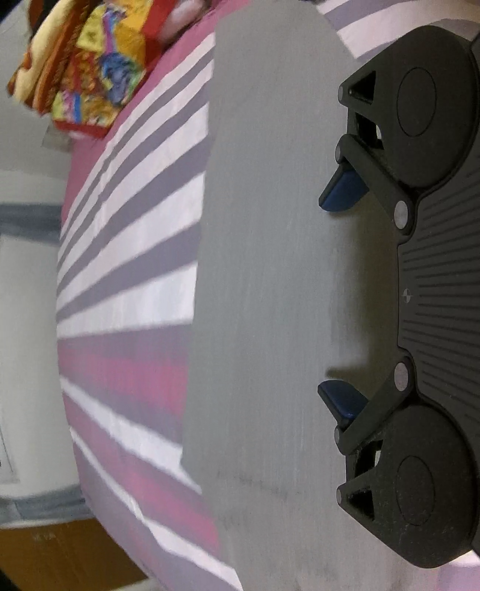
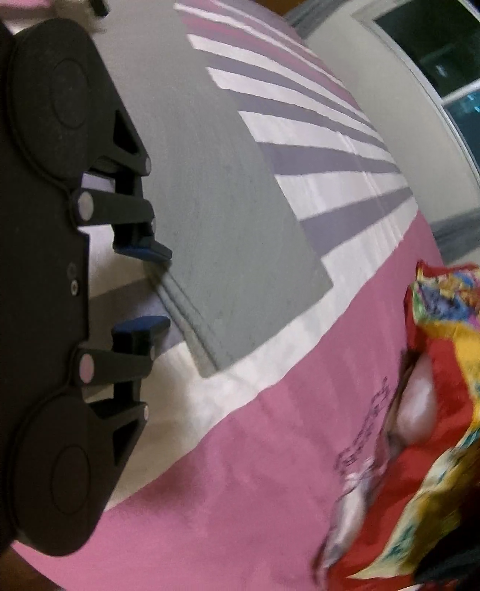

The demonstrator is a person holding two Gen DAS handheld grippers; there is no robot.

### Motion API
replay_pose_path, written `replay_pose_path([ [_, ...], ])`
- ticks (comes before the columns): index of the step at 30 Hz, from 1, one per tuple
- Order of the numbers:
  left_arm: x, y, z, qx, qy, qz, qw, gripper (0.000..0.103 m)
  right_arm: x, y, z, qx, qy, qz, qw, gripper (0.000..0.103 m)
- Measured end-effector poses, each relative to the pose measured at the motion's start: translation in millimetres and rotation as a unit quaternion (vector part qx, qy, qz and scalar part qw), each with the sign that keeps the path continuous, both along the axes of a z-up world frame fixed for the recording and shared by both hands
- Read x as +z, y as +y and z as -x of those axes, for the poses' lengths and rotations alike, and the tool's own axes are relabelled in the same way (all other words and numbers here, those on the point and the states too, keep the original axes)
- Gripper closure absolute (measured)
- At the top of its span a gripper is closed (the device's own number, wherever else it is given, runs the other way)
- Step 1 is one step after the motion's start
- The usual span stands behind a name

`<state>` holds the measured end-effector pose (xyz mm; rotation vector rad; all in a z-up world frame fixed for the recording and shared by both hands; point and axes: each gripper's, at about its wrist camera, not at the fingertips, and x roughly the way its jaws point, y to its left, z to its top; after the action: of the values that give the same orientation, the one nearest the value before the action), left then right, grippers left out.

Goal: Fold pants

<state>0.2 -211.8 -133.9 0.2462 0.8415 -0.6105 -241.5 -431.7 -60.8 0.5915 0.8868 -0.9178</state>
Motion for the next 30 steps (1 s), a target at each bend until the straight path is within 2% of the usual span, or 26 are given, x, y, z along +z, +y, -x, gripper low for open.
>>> replay_pose_path([
  [3, -10, -15, 8, -0.007, 0.012, -0.018, 0.9997, 0.005, -5, -12, 8, -0.028, -0.048, -0.023, 0.998, 0.069],
  [6, -21, -24, 14, -0.008, -0.002, -0.041, 0.9991, 0.005, -13, -21, 10, -0.051, -0.077, -0.038, 0.995, 0.069],
  [9, -22, -27, 17, -0.004, -0.004, -0.051, 0.9987, 0.005, -18, -26, 8, -0.065, -0.09, -0.03, 0.993, 0.079],
  [11, -23, -28, 18, 0.001, -0.005, -0.056, 0.9984, 0.005, -12, -24, 5, -0.064, -0.107, -0.019, 0.992, 0.09],
  [12, -23, -29, 19, 0.004, -0.005, -0.057, 0.9983, 0.005, -7, -17, 1, -0.047, -0.105, 0.0, 0.993, 0.091],
  [14, -24, -32, 19, 0.008, -0.009, -0.062, 0.998, 0.005, 1, -6, -11, -0.01, -0.075, 0.042, 0.996, 0.091],
  [17, -27, -36, 21, 0.016, -0.019, -0.067, 0.9975, 0.004, -10, -12, -14, -0.017, -0.039, 0.033, 0.999, 0.091],
  [20, -25, -38, 21, 0.017, -0.016, -0.071, 0.9972, 0.004, -15, -15, -11, -0.043, -0.043, 0.014, 0.998, 0.091],
  [24, -13, -32, 16, 0.02, -0.013, -0.064, 0.9977, 0.01, 12, 8, -31, -0.001, -0.047, 0.067, 0.997, 0.092],
  [30, 2, 1, -1, 0.047, -0.018, -0.041, 0.9979, 0.01, 50, 45, -86, 0.082, -0.083, 0.102, 0.988, 0.092],
])
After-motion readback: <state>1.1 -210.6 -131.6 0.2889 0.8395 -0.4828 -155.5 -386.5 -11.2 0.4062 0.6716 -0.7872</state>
